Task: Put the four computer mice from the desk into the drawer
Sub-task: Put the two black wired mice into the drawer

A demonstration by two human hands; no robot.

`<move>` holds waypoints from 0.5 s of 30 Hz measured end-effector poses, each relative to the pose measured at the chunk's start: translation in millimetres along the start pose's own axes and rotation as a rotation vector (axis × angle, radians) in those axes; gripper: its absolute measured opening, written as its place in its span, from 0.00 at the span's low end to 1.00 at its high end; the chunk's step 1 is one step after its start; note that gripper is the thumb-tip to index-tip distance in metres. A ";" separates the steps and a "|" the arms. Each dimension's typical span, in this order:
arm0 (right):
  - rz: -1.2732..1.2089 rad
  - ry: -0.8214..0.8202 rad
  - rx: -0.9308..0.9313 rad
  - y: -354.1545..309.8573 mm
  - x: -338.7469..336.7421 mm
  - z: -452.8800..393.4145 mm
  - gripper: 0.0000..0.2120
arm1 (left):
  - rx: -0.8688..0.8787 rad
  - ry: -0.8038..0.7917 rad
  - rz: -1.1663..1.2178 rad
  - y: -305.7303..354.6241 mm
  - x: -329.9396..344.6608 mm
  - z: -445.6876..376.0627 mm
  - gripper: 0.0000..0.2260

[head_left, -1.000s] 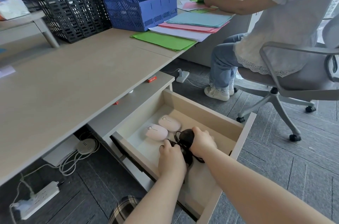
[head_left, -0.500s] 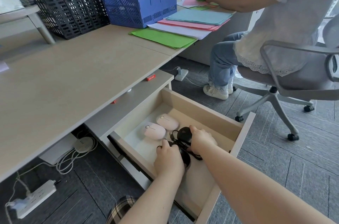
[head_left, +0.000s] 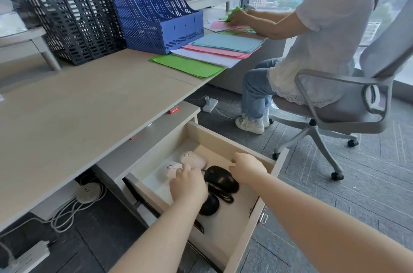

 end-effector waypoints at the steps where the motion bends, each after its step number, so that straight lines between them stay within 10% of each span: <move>1: 0.039 0.021 -0.006 0.3 -5.1 4.7 0.14 | 0.008 0.020 -0.006 1.8 -8.1 0.0 0.19; 6: 0.051 0.387 0.144 14.7 -32.6 30.5 0.25 | 0.084 0.184 -0.040 5.2 -53.0 2.3 0.17; 15: -0.528 0.362 0.418 30.5 -18.1 41.2 0.38 | 0.051 0.375 -0.088 -62.0 -93.2 -17.2 0.29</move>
Point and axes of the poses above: each hand's wrist, its own z-axis away from the middle knuckle, its own x-axis out of the palm, y = z × x, the point moved 5 cm from there along -z, towards the middle knuckle, and after that the axes turned 12 degrees about -z, right-handed, at the moved point
